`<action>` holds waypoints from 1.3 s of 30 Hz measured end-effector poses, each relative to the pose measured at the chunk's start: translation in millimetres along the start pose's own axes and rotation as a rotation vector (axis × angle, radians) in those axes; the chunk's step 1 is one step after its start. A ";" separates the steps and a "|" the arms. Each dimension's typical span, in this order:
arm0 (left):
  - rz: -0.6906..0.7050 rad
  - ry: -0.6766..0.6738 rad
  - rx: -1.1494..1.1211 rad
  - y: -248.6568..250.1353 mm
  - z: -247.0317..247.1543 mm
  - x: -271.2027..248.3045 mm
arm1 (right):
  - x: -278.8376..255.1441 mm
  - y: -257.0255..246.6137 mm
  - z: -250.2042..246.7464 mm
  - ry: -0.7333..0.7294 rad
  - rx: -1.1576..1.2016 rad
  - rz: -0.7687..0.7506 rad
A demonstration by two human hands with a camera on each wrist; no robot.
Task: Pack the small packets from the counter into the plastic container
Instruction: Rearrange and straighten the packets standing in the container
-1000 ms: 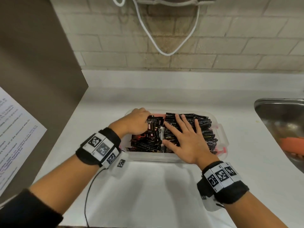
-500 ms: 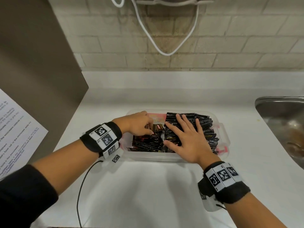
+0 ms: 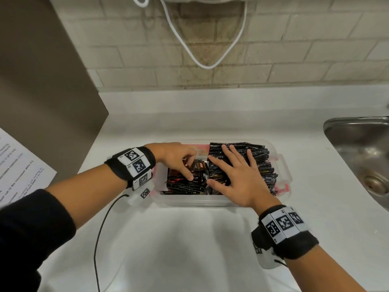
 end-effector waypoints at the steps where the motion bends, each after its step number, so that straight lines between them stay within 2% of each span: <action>1: 0.007 0.020 -0.003 -0.5 -2.0 0.8 | -0.1 0.3 -0.1 0.004 0.001 0.000; 5: 0.059 0.027 -0.046 3.5 -3.0 -1.2 | 0.1 0.3 -0.7 0.020 0.011 -0.003; 11: 0.155 -0.032 0.125 16.8 6.1 -4.1 | -0.2 0.1 -1.9 0.031 0.019 0.001; 15: 0.177 0.019 0.281 19.1 7.4 -2.9 | -0.1 -0.5 -3.3 0.042 0.018 0.000; 19: 0.200 0.093 0.332 21.5 8.8 -0.3 | -0.5 -0.9 -3.9 0.047 0.021 0.000; 25: 0.185 0.086 0.378 19.3 11.2 3.9 | -0.2 -0.5 -3.6 0.042 0.014 0.002; 35: 0.231 0.302 0.457 22.0 1.7 -4.3 | -2.4 -4.9 -5.1 0.052 0.015 -0.009; 39: 0.248 0.351 0.298 18.4 -11.4 -15.9 | -4.5 -11.7 -15.6 0.151 0.012 -0.072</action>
Point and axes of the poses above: each hand's wrist, its own x-axis towards the middle knuckle, its own z-axis out of the palm, y = z × x, the point moved 8 cm from there along x, towards the middle knuckle, and after that the axes turned 14 degrees about -z, right-handed, at the moved point
